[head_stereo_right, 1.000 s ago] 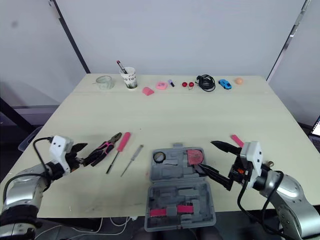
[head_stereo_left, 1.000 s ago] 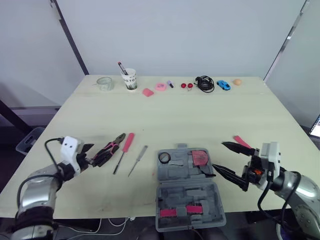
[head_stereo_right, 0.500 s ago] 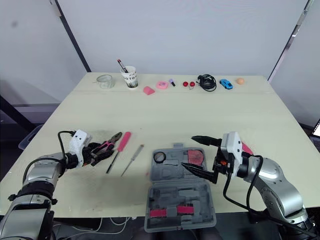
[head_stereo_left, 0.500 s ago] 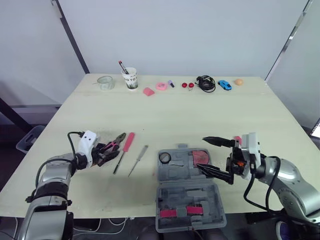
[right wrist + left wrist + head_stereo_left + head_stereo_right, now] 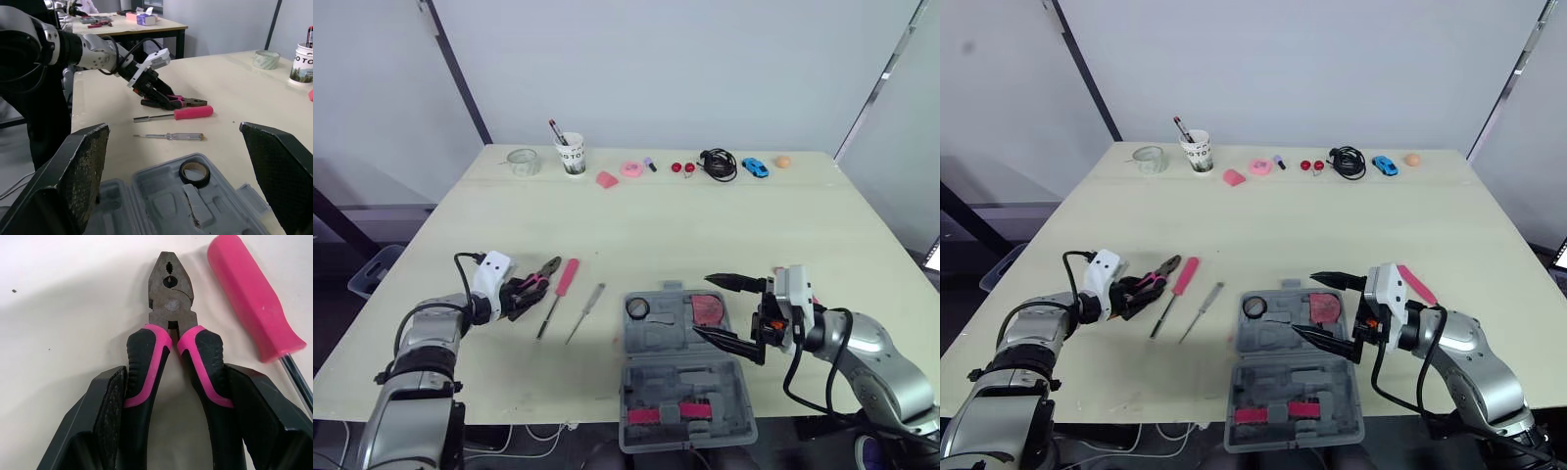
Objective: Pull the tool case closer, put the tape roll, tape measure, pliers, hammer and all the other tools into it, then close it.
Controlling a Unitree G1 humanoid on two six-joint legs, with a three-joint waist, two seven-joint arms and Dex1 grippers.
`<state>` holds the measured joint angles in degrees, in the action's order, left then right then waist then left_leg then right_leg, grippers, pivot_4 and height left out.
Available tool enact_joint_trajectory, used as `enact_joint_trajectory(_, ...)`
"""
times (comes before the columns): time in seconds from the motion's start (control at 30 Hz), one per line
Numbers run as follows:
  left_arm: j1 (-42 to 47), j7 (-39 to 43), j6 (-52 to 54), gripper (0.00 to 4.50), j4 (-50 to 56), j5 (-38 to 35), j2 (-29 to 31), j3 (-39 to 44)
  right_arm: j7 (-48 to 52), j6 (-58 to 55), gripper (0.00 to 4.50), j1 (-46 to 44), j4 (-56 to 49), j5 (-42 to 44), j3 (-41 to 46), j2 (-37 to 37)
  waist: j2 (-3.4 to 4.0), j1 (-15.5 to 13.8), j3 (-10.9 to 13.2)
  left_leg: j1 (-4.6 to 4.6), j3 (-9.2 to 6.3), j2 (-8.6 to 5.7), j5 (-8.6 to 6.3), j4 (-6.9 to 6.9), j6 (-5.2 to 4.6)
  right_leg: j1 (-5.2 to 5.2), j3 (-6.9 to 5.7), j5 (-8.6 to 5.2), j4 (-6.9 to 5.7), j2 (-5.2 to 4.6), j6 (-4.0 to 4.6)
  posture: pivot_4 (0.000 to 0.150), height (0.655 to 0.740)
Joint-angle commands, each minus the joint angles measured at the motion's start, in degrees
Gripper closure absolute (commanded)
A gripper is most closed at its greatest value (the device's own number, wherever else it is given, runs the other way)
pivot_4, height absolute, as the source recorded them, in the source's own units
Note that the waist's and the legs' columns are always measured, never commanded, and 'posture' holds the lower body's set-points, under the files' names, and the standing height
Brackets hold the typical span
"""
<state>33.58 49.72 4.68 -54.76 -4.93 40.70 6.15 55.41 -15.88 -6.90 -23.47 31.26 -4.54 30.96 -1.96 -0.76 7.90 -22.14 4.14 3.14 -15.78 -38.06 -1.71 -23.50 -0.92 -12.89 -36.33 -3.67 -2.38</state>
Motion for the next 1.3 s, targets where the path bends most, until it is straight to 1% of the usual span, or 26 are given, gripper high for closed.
enact_joint_trajectory(0.03, 1.1, 0.1, -0.8, 1.81, 0.2, 0.1, 0.0, 0.0, 0.4, 0.9, 0.0, -0.8, -0.5, 0.3, 0.4, -0.2, 0.0, 0.0, 0.0, 0.0, 0.0, 0.01, 0.0, -0.05, 0.0, 0.0, 0.0, 0.0, -0.05, 0.0, 0.0, 0.15, 0.74)
enact_joint_trajectory(0.17, 1.6, 1.2, 0.7, 1.81, 2.0, -0.5, 0.2, 0.3, 0.6, 0.5, 0.0, -1.7, -0.3, 0.3, 0.2, -0.3, -0.01, 0.0, 0.0, -0.02, -0.02, 0.02, 0.0, -0.27, 0.0, -0.01, 0.01, -0.01, -0.23, -0.01, 0.02, 0.15, 0.74)
enact_joint_trajectory(0.33, 1.4, 1.8, 3.1, 1.81, 1.4, 0.6, -0.5, -1.0, 1.0, 1.2, 0.0, -2.2, 0.6, -1.1, -1.1, -0.9, 0.0, -0.1, 0.0, -0.03, -0.05, 0.01, 0.0, -0.27, 0.0, -0.01, 0.0, -0.01, -0.27, 0.0, 0.02, 0.15, 0.74)
enact_joint_trajectory(0.4, 1.6, 1.2, 3.6, 0.77, 1.2, 1.6, -0.7, -1.8, 0.6, 1.0, 0.0, -2.2, 0.4, -0.8, -0.9, -1.0, 0.02, -0.1, 0.0, -0.04, -0.04, 0.0, 0.0, -0.27, 0.0, -0.02, 0.01, -0.01, -0.28, -0.01, 0.01, 0.15, 0.74)
enact_joint_trajectory(0.47, 2.4, 0.0, 3.4, 0.15, 0.6, 2.4, -1.0, -2.3, 0.4, 0.9, 0.0, -2.2, 0.3, -0.9, -0.6, -0.9, 0.02, -0.1, 0.0, -0.03, -0.05, -0.01, 0.0, -0.28, 0.0, -0.01, 0.01, -0.01, -0.28, -0.01, 0.01, 0.15, 0.74)
enact_joint_trajectory(0.5, 3.0, -0.7, 3.5, 0.04, 0.1, 2.6, -1.3, -2.4, 0.3, 0.9, 0.0, -2.0, 0.2, -0.9, -0.5, -0.8, 0.02, -0.1, 0.0, -0.03, -0.05, -0.01, 0.0, -0.29, -0.01, 0.0, 0.01, -0.01, -0.3, -0.01, 0.01, 0.15, 0.74)
enact_joint_trajectory(0.83, 6.2, -3.0, 4.1, 0.04, -3.4, 3.0, -2.8, -2.1, -0.2, 1.3, 0.0, -1.9, 0.2, -2.0, -0.1, -0.3, 0.01, 0.0, 0.0, -0.02, -0.06, -0.01, 0.0, -0.32, 0.0, -0.01, 0.01, -0.01, -0.39, 0.0, 0.01, 0.15, 0.74)
enact_joint_trajectory(0.93, 5.3, -3.0, 3.5, 0.82, -3.2, 3.0, -2.3, -1.9, -0.2, 1.6, 0.0, -1.6, 0.4, -2.4, 0.0, -0.2, 0.01, 0.0, 0.0, -0.01, -0.05, -0.01, 0.0, -0.32, 0.0, -0.01, 0.01, -0.01, -0.39, 0.0, 0.01, 0.15, 0.74)
enact_joint_trajectory(0.97, 5.1, -3.0, 3.5, 1.28, -3.1, 3.0, -2.2, -1.9, -0.2, 1.7, 0.0, -1.5, 0.5, -2.5, 0.0, -0.1, 0.01, 0.0, 0.0, -0.01, -0.05, -0.01, 0.0, -0.32, 0.0, -0.01, 0.02, -0.02, -0.39, 0.0, 0.01, 0.15, 0.74)
enact_joint_trajectory(1.0, 4.8, -2.9, 3.5, 1.86, -2.8, 2.9, -2.2, -1.8, -0.1, 1.9, 0.0, -1.4, 0.5, -2.7, -0.1, -0.1, 0.01, 0.0, 0.0, -0.01, -0.05, 0.0, 0.0, -0.32, 0.0, -0.01, 0.02, -0.02, -0.38, 0.0, 0.01, 0.15, 0.74)
enact_joint_trajectory(1.03, 4.7, -2.9, 3.6, 2.1, -2.6, 2.9, -2.2, -1.8, -0.1, 2.0, 0.0, -1.4, 0.7, -2.8, -0.2, -0.1, 0.01, 0.0, 0.0, -0.01, -0.05, 0.0, 0.0, -0.32, 0.0, -0.01, 0.02, -0.02, -0.38, 0.0, 0.01, 0.15, 0.74)
enact_joint_trajectory(1.3, 3.7, -1.9, 3.4, 2.1, 0.4, 1.6, -2.0, -1.2, 0.0, 1.3, 0.0, -2.7, 0.5, -2.3, -0.7, -0.8, 0.02, 0.1, 0.0, 0.0, -0.03, 0.0, 0.0, -0.32, 0.0, -0.01, 0.02, -0.02, -0.38, -0.01, 0.01, 0.15, 0.74)
